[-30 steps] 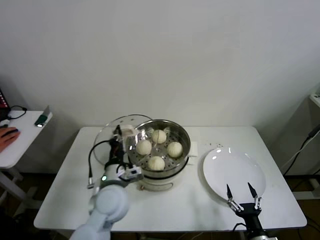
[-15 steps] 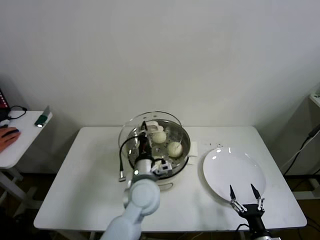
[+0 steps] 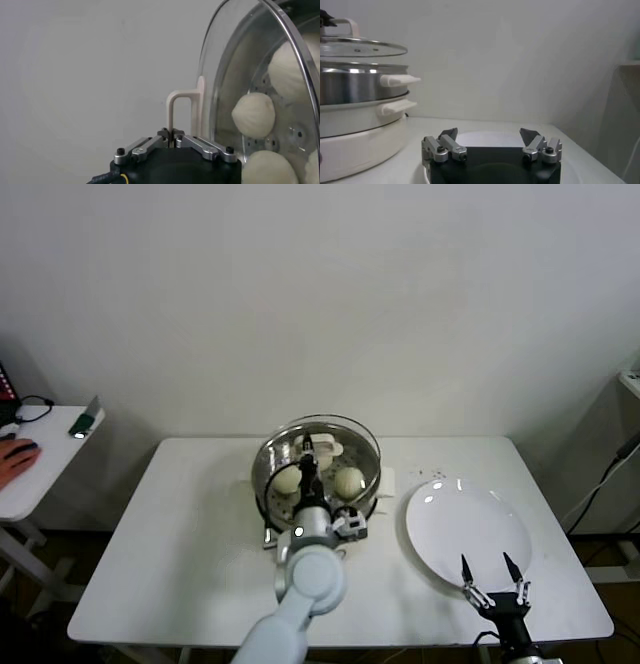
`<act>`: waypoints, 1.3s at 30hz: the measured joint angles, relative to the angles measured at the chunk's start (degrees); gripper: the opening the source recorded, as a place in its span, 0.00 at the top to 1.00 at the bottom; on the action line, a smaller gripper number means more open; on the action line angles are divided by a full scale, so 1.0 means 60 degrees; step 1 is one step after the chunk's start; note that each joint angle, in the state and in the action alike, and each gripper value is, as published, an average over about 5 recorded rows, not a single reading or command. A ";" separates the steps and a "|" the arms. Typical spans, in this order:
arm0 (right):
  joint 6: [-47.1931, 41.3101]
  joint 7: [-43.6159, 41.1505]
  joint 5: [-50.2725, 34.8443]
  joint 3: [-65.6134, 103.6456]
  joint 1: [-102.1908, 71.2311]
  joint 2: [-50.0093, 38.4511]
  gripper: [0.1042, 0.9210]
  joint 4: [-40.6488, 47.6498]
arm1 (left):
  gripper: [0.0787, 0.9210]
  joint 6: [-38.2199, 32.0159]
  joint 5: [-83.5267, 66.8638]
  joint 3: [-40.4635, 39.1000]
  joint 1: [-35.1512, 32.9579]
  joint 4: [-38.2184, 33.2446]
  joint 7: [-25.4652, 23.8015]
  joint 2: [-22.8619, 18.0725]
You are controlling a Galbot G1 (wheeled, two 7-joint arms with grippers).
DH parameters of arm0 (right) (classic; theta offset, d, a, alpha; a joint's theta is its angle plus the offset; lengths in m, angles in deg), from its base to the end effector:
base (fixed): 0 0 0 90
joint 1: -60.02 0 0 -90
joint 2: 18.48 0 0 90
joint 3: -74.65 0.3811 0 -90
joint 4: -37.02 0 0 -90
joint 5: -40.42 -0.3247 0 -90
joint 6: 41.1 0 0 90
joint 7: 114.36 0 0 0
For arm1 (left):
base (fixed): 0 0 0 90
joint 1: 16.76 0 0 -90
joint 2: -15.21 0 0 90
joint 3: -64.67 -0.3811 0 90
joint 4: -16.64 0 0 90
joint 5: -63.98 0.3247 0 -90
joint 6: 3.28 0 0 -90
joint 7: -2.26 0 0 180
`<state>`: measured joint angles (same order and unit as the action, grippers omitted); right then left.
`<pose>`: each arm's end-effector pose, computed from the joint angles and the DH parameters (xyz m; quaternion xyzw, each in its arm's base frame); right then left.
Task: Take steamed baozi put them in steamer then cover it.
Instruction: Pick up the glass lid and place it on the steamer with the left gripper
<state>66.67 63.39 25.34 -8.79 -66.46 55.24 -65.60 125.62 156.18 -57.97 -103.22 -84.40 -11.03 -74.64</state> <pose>0.0821 -0.1217 -0.4184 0.0049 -0.9988 0.0255 0.0424 0.2876 -0.1711 -0.3022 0.0383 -0.7388 -0.6721 0.0319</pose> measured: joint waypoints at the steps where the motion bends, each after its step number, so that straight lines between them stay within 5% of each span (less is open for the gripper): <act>1: 0.0007 0.0002 0.0004 -0.0004 0.0000 0.0008 0.12 0.0012 | 0.94 -0.0018 0.0049 0.0004 -0.0017 0.0040 0.0026 -0.0021; 39: 0.0127 -0.0035 0.0100 -0.0047 0.0021 0.0137 0.12 0.0031 | 0.94 -0.0296 0.0581 -0.0038 -0.0168 0.0527 0.0265 0.0019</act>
<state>67.43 63.17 25.94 -9.07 -66.33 56.06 -65.41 123.84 159.67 -58.20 -104.22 -81.23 -9.44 -74.53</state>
